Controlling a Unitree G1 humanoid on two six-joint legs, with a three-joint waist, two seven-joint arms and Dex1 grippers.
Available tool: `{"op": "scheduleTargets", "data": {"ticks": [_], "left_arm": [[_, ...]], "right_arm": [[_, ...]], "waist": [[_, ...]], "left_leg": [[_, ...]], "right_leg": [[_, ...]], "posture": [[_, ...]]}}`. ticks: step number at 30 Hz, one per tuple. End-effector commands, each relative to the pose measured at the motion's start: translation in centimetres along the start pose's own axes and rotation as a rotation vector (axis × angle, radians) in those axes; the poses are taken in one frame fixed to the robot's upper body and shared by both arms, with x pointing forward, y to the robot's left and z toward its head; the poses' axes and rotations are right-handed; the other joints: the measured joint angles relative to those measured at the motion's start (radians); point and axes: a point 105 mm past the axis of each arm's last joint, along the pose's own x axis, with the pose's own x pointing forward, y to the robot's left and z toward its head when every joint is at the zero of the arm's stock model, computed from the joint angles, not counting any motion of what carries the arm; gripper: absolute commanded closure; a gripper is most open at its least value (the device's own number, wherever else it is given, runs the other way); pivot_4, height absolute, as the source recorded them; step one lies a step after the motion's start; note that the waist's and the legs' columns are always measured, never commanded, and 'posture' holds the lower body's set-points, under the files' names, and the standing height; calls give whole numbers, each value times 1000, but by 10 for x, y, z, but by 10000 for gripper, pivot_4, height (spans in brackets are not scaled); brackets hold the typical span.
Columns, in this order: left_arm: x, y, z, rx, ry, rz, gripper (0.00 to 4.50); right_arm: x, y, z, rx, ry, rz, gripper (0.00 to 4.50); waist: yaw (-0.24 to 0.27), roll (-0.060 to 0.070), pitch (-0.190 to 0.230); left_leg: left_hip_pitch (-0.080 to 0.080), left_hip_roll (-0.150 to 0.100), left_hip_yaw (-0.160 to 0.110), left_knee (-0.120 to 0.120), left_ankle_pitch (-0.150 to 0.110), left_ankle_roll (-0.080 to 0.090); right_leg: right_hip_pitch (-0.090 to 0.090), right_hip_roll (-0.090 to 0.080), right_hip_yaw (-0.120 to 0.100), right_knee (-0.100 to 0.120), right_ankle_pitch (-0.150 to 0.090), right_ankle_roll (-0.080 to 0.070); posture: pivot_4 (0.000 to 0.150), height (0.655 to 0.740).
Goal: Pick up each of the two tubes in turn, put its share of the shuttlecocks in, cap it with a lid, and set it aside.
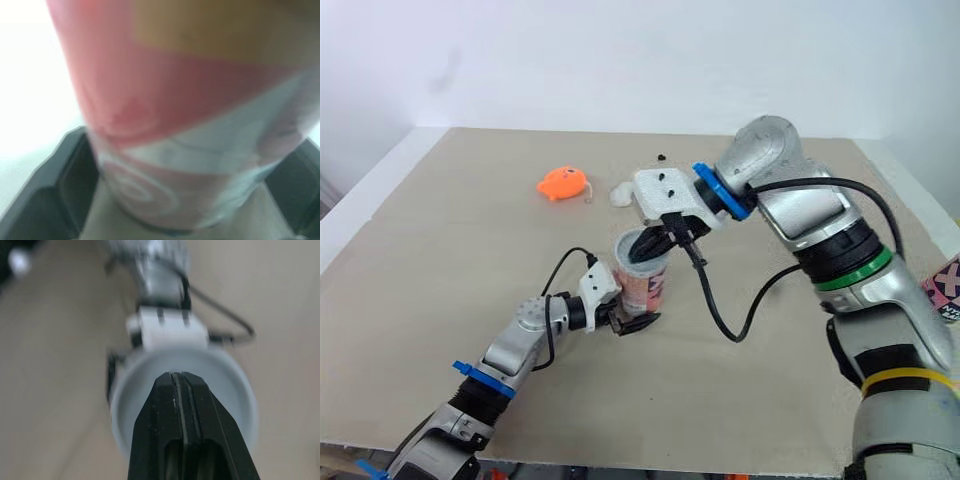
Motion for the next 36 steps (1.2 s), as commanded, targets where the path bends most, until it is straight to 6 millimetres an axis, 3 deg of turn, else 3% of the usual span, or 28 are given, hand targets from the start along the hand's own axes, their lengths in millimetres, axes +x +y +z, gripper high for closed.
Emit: {"op": "scheduleTargets", "data": {"ticks": [1,4,5,8,10,12,15,18,21,24,29,36], "left_arm": [[-3,-3,-4,-20,13,-5,166],[-7,-3,-3,-25,14,-16,166],[-8,-3,-3,-27,13,-21,0],[-12,-4,-1,-33,14,-37,0],[-15,-5,0,-33,17,-51,0],[-22,-1,2,-33,19,-53,0],[-44,7,-1,-48,36,-42,0],[-69,11,-4,-49,67,-44,0],[-94,17,-4,-76,87,-60,0],[-103,19,4,-92,65,-93,0],[-93,21,18,-72,33,-151,0],[-60,12,20,-70,8,-217,0]], "right_arm": [[-29,-7,17,49,-186,-118,45000],[-40,-10,15,127,-329,-215,45000],[-43,-9,15,145,-366,-239,39953],[-52,-5,16,220,-476,-292,32726],[-60,0,15,268,-528,-332,22197],[-72,6,10,328,-589,-390,15666],[-78,25,-21,443,-591,-492,1864],[-68,48,-50,535,-540,-545,344],[-53,67,-79,589,-455,-609,344],[-29,79,-97,590,-400,-634,344],[17,85,-109,576,-397,-649,344],[49,68,-126,566,-392,-730,344]], "waist": [[1,0,1],[1,0,2],[2,-1,2],[1,0,2],[-1,1,3],[0,0,4],[-2,2,5],[-1,-3,6],[-4,1,8],[-4,2,9],[-3,-1,11],[-2,-2,11]], "left_leg": [[0,0,0,0,0,0],[-1,-2,-1,0,0,-1],[-1,-2,-1,-1,-1,-1],[-1,-2,-1,-1,-2,-3],[-2,-2,-1,-2,-2,-3],[-2,-1,-2,-2,-2,-3],[-3,-2,-2,-2,-2,-3],[-3,-1,-4,-2,-2,-3],[-2,-1,-4,-3,-2,-4],[-2,0,-1,-3,-2,-4],[-2,0,-2,-1,0,-6],[-2,-1,0,-1,1,-8]], "right_leg": [[0,0,0,0,0,0],[-1,0,-1,0,0,1],[0,0,-1,0,0,1],[-1,0,-1,0,-1,1],[-2,1,0,0,-1,1],[-2,3,0,0,-1,1],[-2,4,0,0,-2,2],[0,6,1,0,-4,4],[-1,7,2,0,-7,4],[-4,7,3,1,-9,8],[-2,7,3,1,-8,9],[-2,7,4,0,-7,11]], "posture": [[1500,7400],[1500,7400],[1500,7400],[1500,7400],[1500,7400],[1500,7400],[1500,7400],[1500,7400],[1500,7400],[1500,7400],[1500,7400],[1500,7400]]}}
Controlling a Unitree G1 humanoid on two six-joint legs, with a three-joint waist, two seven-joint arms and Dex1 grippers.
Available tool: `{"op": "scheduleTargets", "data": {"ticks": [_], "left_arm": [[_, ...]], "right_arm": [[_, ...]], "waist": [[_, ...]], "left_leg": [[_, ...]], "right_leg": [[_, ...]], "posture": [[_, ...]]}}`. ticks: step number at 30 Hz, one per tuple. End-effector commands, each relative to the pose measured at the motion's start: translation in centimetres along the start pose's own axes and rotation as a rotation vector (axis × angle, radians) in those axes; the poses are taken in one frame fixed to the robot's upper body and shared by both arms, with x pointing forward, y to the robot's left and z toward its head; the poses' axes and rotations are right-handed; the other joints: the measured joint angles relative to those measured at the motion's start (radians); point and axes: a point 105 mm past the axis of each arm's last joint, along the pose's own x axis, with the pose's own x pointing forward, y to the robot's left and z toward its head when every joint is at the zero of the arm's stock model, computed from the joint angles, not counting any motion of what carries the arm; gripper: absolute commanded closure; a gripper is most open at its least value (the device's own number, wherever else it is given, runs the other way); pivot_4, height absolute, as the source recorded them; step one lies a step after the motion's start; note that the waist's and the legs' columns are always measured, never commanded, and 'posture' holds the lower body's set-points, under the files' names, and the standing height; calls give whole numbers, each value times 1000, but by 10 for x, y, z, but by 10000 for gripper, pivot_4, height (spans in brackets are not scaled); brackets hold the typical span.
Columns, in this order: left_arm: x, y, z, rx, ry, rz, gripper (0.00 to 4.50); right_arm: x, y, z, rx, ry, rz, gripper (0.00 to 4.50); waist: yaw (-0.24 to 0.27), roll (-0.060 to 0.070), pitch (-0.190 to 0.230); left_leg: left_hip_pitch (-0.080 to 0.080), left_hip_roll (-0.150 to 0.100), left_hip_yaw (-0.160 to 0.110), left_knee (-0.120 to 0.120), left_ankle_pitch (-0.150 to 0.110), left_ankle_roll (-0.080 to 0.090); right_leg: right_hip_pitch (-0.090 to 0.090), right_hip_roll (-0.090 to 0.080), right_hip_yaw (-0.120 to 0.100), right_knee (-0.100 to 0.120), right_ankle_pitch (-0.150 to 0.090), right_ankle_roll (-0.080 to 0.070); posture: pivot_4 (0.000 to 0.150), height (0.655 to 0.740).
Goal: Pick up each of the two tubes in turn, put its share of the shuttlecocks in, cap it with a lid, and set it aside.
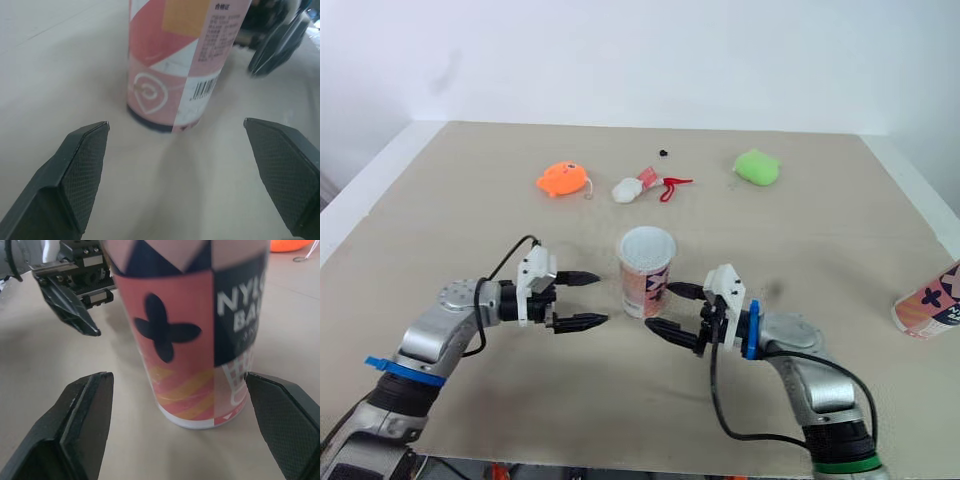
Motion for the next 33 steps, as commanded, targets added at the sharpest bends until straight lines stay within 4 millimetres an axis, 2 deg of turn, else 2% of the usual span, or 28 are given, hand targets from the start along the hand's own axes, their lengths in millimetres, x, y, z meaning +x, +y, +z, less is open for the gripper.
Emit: {"op": "scheduleTargets", "data": {"ticks": [1,6,14,15,16,18,20,23,25,29,33], "left_arm": [[22,-7,0,16,-8,-56,0],[36,-12,-5,14,-4,-71,0],[40,-11,-3,20,-12,-65,0],[38,-9,-3,25,-11,-53,0],[36,-7,-3,29,-11,-45,0],[30,-2,1,46,-14,-19,0],[24,2,5,62,-22,5,0],[4,17,29,111,-76,95,0],[-5,26,47,146,-124,152,0],[-6,30,76,190,-222,206,0],[13,22,73,183,-227,171,0]], "right_arm": [[16,-8,-2,-55,-26,-44,344],[27,-7,-6,-79,-36,-31,344],[39,-10,-4,-86,-59,-28,344],[40,-10,-4,-86,-62,-29,4188],[40,-10,-4,-85,-64,-29,5257],[40,-10,-4,-80,-69,-29,10230],[39,-10,-3,-71,-79,-34,10230],[24,-19,4,-36,-140,-123,10230],[7,-40,11,-18,-208,-285,10230],[-52,-95,22,18,-358,-763,10230],[-118,-129,16,8,-370,-1181,10230]], "waist": [[0,-1,0],[0,-1,0],[0,-1,0],[0,-1,0],[0,-1,0],[0,-1,0],[-1,-1,0],[0,-1,0],[1,-1,0],[4,-1,0],[5,0,0]], "left_leg": [[0,0,0,0,0,0],[-3,0,-1,0,0,0],[-2,0,-2,0,1,-1],[-2,1,-1,0,1,-1],[-2,1,-1,0,1,-1],[-1,1,-1,0,1,-1],[-1,2,-2,0,1,-1],[-2,3,-2,0,1,-1],[-3,3,-3,0,1,-1],[-4,1,-2,1,1,-2],[-5,-4,0,1,1,-2]], "right_leg": [[0,0,0,0,0,0],[-2,1,0,0,1,-2],[-2,2,0,0,2,-1],[-2,2,0,0,2,-1],[-2,2,0,0,2,-1],[-2,3,1,0,2,-1],[-2,4,1,0,3,-1],[-2,5,1,0,3,-2],[-3,5,0,1,3,-2],[-3,2,0,1,3,-1],[-3,-4,1,0,5,-1]], "posture": [[1500,7400],[1500,7400],[1500,7400],[1500,7400],[1500,7400],[1500,7400],[1500,7400],[1500,7400],[1500,7400],[1500,7400],[1500,7400]]}}
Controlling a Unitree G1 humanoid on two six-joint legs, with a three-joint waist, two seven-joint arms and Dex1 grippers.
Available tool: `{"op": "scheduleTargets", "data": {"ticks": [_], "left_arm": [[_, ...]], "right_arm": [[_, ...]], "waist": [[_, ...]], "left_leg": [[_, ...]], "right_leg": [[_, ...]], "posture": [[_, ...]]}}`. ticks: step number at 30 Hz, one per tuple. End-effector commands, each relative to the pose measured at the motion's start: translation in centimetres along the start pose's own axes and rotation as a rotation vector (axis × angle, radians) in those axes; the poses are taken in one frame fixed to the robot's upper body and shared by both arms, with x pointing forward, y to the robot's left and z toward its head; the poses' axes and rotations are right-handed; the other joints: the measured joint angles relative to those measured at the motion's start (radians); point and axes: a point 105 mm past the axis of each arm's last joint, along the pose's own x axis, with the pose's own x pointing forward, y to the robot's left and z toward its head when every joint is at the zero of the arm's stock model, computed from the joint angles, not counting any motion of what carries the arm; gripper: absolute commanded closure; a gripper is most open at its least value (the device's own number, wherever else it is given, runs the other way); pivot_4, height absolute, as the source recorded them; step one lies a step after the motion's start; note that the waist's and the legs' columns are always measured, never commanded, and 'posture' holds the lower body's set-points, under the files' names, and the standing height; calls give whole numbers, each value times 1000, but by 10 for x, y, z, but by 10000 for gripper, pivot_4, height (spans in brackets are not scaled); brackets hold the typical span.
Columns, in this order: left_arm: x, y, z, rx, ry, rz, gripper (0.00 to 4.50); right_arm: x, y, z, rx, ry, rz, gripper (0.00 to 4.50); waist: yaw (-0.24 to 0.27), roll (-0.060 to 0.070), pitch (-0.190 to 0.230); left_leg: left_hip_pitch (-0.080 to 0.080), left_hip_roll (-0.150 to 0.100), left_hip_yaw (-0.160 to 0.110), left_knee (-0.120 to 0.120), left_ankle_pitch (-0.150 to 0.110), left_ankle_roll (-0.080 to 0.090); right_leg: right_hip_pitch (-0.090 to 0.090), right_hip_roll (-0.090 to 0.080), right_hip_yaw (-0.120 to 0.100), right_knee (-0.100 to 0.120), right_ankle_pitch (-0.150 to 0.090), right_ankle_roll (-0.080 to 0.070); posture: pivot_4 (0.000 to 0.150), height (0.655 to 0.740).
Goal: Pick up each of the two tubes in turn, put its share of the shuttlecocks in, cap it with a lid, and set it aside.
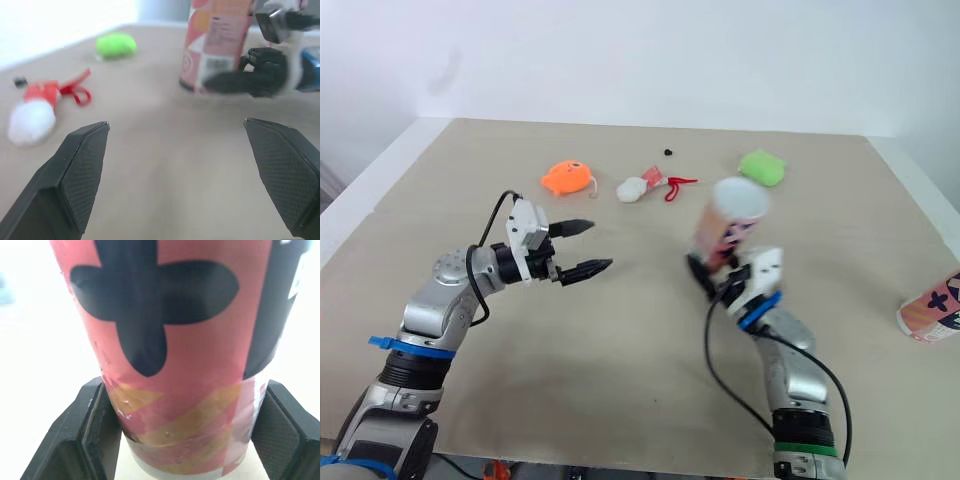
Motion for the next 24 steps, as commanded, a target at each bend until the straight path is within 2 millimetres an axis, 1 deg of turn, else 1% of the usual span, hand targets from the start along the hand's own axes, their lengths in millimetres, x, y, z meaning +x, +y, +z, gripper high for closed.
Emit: {"op": "scheduleTargets", "data": {"ticks": [1,4,7,9,12,18,20,21,24], "left_arm": [[14,-13,4,20,-26,-38,0],[19,-20,3,8,-34,-57,0],[23,-25,1,-4,-38,-76,0],[23,-26,-1,-6,-34,-77,0],[23,-26,-3,-10,-32,-74,0],[20,-25,-8,-13,-21,-60,0],[19,-26,-8,-13,-21,-59,0],[19,-26,-7,-14,-21,-57,0],[18,-27,-8,-16,-17,-52,0]], "right_arm": [[-15,-65,22,-68,-86,-361,10230],[-23,-84,23,-83,-85,-461,10230],[-33,-106,18,-87,-54,-583,10230],[-40,-116,12,-85,-28,-635,10230],[-48,-125,2,-81,13,-689,10230],[-54,-128,-11,-48,71,-711,10230],[-54,-128,-13,-33,75,-709,2889],[-55,-127,-13,-35,77,-703,368],[-56,-120,-16,-22,88,-673,368]], "waist": [[0,0,0],[-2,0,0],[-7,1,0],[-7,1,0],[-7,1,-1],[-7,1,-1],[-7,1,-1],[-7,1,-1],[-7,1,-1]], "left_leg": [[0,-1,0,0,0,0],[-1,-2,0,-1,0,0],[-1,-2,1,-2,0,0],[-1,-1,2,-2,0,0],[0,-1,3,-2,0,1],[0,-1,4,-1,0,1],[0,-2,4,-1,0,1],[0,-1,4,-1,0,1],[0,-1,4,-1,0,1]], "right_leg": [[-1,-1,0,0,0,0],[-2,-2,1,0,0,1],[-3,-1,2,0,0,0],[-3,0,3,1,0,0],[-2,1,4,1,0,0],[-2,0,5,1,1,2],[-2,0,5,0,1,2],[-2,0,5,0,1,2],[-1,0,5,0,1,2]], "posture": [[1500,7400],[1500,7400],[1500,7400],[1500,7400],[1500,7400],[1500,7400],[1500,7400],[1500,7400],[1500,7400]]}}
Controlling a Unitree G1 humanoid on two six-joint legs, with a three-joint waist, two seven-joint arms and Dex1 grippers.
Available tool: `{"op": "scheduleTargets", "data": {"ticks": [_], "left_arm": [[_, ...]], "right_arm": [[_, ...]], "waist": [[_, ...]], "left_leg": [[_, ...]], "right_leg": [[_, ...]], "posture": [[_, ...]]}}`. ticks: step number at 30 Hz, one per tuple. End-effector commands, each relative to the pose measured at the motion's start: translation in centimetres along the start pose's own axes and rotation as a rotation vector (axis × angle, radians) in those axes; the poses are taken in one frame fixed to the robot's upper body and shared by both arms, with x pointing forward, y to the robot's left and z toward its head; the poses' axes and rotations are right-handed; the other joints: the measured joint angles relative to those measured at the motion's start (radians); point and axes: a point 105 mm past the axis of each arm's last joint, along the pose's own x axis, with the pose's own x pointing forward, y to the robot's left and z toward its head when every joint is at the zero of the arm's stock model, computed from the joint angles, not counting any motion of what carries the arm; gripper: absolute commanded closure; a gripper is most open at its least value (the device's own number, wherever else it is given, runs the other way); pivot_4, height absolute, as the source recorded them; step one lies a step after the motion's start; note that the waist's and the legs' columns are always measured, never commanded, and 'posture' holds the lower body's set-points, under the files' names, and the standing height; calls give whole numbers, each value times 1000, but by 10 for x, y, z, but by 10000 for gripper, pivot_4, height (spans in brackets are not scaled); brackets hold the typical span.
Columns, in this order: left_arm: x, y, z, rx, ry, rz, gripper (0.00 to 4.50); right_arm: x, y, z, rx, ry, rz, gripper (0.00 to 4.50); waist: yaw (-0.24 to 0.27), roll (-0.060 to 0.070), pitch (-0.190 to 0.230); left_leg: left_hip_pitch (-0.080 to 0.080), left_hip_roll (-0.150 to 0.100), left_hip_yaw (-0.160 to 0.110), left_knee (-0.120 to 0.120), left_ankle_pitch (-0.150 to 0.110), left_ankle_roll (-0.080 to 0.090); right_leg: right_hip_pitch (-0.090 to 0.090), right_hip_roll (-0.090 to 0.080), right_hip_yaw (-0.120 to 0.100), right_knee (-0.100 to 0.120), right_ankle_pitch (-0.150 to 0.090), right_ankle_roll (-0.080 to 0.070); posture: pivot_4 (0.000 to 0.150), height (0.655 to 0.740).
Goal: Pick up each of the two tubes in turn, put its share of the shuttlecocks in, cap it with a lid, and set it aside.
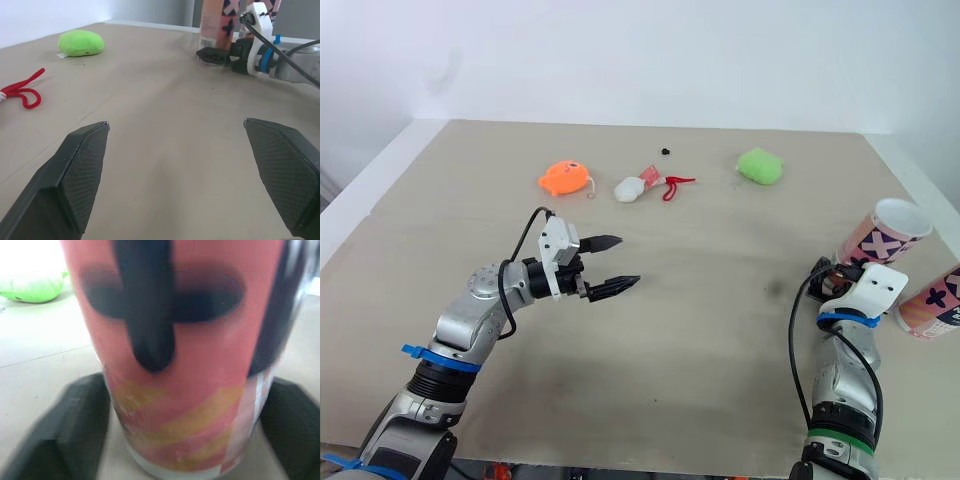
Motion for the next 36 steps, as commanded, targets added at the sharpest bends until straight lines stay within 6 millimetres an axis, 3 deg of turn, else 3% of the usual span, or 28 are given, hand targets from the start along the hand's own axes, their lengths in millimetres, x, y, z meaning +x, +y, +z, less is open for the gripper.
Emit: {"op": "scheduleTargets", "data": {"ticks": [1,10,13,14,18,22,28,36], "left_arm": [[-3,-2,10,44,-27,2,0],[-9,-1,4,31,-7,22,0],[-14,3,1,31,8,63,0],[-17,6,-1,27,12,89,0],[-38,23,-9,25,40,251,0],[-63,30,-14,60,65,402,0],[-88,25,-21,68,90,502,0],[-93,22,-27,71,124,534,0]], "right_arm": [[-9,-1,-3,10,19,15,368],[-38,0,-7,-23,60,76,368],[-56,10,-6,-26,72,165,368],[-64,20,-4,-31,68,241,368],[-101,93,12,-26,62,751,368],[-126,148,24,-119,61,1139,368],[-115,187,32,-155,43,1296,368],[-104,193,25,-151,58,1325,368]], "waist": [[0,0,0],[1,0,0],[2,0,0],[2,0,-1],[-5,0,0],[-6,0,0],[5,-3,2],[22,-4,2]], "left_leg": [[0,0,0,0,0,0],[0,1,-1,0,0,0],[0,2,-1,0,0,0],[0,2,-1,0,0,0],[1,6,1,-1,0,0],[5,8,3,0,1,2],[7,11,5,0,3,4],[-4,11,5,0,2,2]], "right_leg": [[0,0,0,0,0,0],[0,1,-1,0,-1,0],[0,1,-1,0,-1,0],[0,2,-1,0,-1,0],[-1,5,0,0,-2,1],[0,7,1,0,0,0],[1,9,2,0,4,-3],[-7,7,0,-1,4,-6]], "posture": [[1500,7400],[1500,7400],[1500,7400],[1500,7400],[1500,7400],[1500,7400],[1500,7400],[1500,7400]]}}
